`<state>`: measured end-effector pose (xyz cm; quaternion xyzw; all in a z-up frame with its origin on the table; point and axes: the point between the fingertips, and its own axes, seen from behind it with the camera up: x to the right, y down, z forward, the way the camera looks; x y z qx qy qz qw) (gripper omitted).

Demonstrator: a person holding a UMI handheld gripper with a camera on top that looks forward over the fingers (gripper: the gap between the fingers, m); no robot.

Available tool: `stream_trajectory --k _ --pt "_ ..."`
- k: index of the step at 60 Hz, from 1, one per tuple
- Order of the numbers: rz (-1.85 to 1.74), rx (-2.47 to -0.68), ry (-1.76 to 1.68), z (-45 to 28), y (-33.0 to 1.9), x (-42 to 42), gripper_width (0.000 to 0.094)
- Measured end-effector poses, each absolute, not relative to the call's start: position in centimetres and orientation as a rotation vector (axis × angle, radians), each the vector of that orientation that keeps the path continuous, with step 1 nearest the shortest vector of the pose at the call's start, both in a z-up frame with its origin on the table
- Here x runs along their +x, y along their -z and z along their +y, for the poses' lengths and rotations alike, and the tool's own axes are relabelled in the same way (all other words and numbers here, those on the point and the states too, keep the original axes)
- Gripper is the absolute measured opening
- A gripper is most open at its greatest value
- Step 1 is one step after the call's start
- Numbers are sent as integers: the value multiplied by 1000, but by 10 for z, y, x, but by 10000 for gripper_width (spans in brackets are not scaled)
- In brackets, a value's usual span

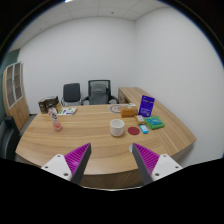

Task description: Pour water

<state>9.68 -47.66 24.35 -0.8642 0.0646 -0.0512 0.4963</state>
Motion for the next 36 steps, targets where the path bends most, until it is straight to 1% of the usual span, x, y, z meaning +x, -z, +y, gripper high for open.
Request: stream_trajectory --k 7,16,25,36 --pt "135 -2119 143 -470 -229 84 856" --pt "92 -2160 128 -443 -197 38 855" --pt "19 -2176 78 -406 -168 -42 856" --pt "-14 -2117 -10 -321 -143 -157 852"
